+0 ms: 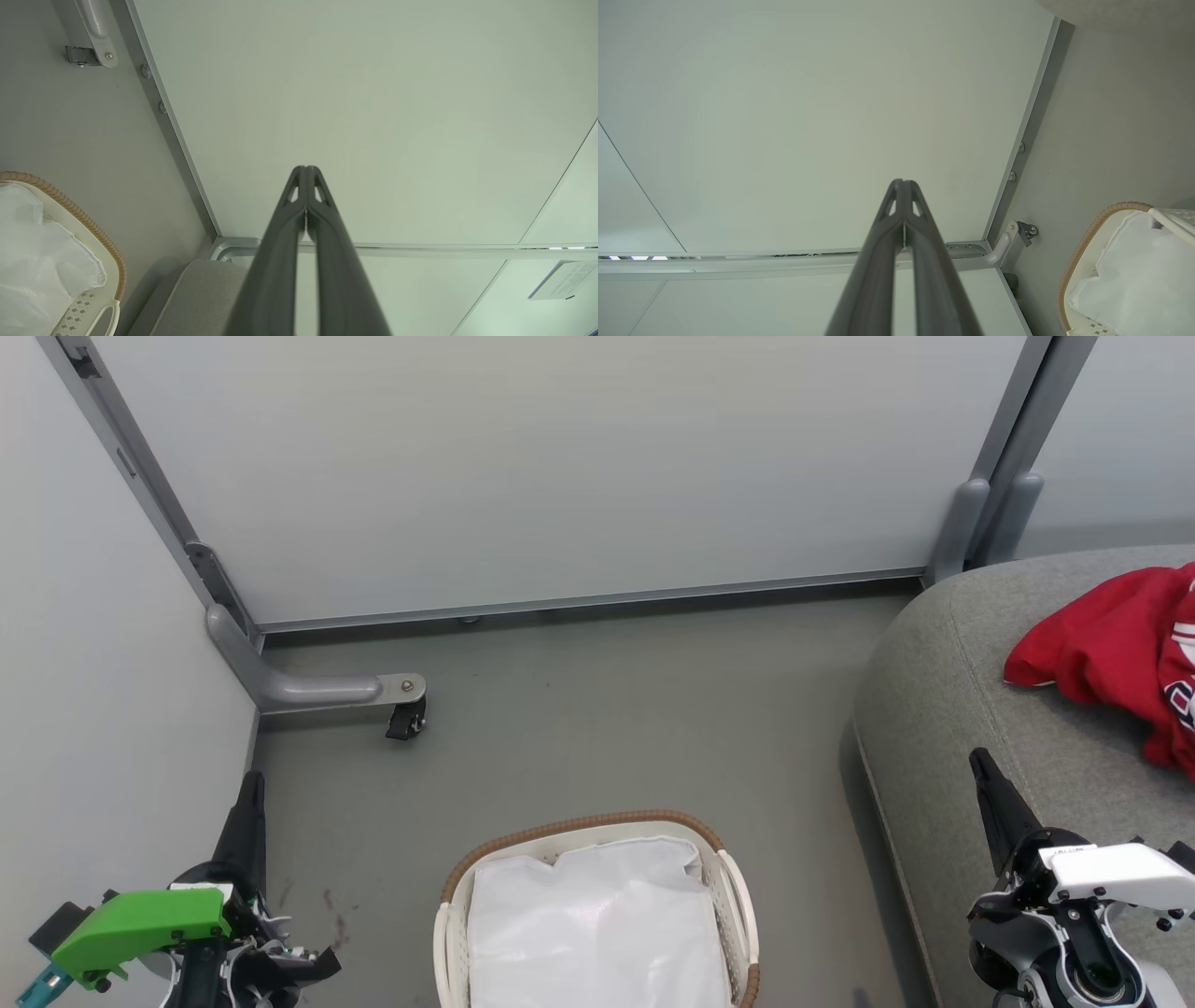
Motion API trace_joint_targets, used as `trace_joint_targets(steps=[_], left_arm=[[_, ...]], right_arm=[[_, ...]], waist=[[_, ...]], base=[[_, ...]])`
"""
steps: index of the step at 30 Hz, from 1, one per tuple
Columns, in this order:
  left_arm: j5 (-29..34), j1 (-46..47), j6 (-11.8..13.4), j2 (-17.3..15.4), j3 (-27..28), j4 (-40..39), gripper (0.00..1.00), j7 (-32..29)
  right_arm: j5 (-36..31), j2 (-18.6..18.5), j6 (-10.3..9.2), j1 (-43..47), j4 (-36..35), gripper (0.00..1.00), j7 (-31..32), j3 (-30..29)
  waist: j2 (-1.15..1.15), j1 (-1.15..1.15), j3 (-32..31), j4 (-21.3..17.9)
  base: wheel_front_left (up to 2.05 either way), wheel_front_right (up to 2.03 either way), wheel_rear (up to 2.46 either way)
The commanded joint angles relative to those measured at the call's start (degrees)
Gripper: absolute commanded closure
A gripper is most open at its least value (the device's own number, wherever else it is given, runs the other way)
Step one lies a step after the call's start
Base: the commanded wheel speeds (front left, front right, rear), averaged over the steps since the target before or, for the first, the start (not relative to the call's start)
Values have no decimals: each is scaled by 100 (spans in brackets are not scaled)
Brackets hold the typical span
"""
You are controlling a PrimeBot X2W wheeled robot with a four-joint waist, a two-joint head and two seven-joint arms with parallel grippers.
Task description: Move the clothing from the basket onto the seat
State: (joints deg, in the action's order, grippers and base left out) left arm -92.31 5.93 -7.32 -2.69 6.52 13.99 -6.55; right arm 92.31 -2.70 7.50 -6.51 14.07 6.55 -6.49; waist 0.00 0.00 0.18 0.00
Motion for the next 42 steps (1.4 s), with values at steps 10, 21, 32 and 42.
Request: trace_joint_targets(steps=[10, 21, 32, 42], left_arm=[[-19, 55, -31, -36, 11, -1, 100, -18], [-19, 55, -31, -36, 11, -4, 100, -18], [-19, 55, -31, -36, 10, -1, 100, -18], [-19, 55, -31, -36, 10, -3, 100, -18]], right_arm=[[19, -34, -2, 63, -19, 100, 19, -13], [20, -34, -2, 63, -18, 100, 19, -13], [20, -34, -2, 62, -18, 100, 19, -12], [20, -34, -2, 62, -18, 100, 18, -12]], waist=[[0, 0, 0, 0], [0, 0, 0, 0], [0, 0, 0, 0], [0, 0, 0, 0]], base=[[0, 0, 0], [0, 0, 0], [0, 0, 0], [0, 0, 0]])
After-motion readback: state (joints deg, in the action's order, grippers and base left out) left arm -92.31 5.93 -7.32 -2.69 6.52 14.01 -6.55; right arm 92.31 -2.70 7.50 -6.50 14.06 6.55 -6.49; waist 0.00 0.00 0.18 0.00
